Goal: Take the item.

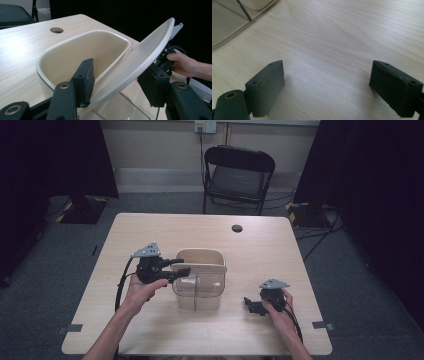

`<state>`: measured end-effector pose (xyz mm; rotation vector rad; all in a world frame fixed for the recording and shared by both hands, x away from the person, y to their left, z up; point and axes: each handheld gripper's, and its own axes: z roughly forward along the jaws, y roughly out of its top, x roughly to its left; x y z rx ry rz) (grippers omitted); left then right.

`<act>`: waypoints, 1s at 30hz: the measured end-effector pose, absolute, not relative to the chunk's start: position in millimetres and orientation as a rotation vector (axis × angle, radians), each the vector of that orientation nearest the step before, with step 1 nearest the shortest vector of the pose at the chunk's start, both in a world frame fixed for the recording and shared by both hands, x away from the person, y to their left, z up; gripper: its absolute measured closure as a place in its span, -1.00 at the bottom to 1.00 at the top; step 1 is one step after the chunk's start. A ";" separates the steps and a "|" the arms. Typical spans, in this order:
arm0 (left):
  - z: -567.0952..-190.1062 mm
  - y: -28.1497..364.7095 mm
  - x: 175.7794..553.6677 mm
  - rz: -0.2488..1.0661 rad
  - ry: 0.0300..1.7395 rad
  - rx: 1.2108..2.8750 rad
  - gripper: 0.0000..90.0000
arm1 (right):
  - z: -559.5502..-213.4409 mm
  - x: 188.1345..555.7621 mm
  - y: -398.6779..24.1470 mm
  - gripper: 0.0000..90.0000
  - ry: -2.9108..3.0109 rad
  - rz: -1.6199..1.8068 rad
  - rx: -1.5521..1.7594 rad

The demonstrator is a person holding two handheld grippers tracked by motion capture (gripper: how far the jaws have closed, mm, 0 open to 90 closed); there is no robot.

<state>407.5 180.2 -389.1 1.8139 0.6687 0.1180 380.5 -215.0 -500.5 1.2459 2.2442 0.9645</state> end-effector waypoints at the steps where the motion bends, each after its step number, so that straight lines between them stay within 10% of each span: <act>1: -389.0 180.3 407.6 0.119 0.668 1.816 0.05 | -500.5 380.5 -215.0 -0.74 2.245 0.964 1.245; 30: -388.3 180.2 408.0 0.123 0.671 1.824 0.05 | -500.5 380.5 -215.0 -0.74 2.244 0.964 1.246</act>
